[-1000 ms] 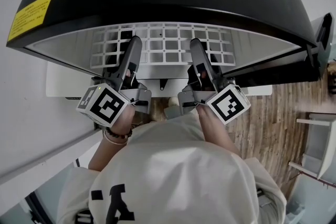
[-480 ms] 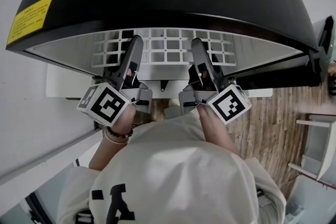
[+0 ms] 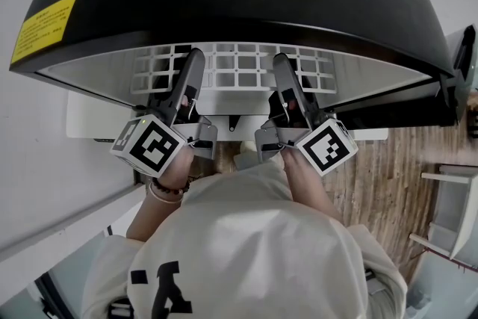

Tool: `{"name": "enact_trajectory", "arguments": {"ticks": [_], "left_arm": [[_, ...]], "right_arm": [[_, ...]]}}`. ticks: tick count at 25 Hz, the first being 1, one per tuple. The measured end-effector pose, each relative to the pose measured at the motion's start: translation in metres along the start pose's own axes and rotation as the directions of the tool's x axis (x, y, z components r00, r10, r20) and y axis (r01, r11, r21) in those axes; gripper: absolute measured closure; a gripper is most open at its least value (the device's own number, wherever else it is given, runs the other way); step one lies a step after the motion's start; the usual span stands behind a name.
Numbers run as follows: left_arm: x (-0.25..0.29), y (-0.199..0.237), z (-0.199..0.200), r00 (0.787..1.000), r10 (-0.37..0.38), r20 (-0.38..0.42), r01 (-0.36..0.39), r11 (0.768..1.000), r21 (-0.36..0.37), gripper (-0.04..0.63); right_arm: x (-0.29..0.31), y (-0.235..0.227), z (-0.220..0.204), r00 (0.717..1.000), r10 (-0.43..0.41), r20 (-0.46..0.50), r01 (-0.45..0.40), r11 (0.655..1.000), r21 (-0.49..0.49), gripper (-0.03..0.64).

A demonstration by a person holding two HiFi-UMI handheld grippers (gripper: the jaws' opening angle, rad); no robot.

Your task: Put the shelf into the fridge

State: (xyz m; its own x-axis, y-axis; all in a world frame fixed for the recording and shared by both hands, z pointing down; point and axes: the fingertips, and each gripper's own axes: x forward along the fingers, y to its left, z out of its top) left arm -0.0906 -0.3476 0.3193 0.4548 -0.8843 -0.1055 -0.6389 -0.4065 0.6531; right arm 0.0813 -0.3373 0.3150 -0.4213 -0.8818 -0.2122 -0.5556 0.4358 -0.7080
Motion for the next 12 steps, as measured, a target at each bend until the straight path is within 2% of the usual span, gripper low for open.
{"name": "enact_trajectory", "arguments": {"ticks": [12], "left_arm": [[0.0022,0.0018,0.0001,1.000,0.020,-0.007,-0.020,1.000,-0.008,0.413]], "right_arm": [[0.0030,-0.0028,-0.0006,1.000,-0.010,-0.018,0.011,1.000,0.013,0.457]]}}
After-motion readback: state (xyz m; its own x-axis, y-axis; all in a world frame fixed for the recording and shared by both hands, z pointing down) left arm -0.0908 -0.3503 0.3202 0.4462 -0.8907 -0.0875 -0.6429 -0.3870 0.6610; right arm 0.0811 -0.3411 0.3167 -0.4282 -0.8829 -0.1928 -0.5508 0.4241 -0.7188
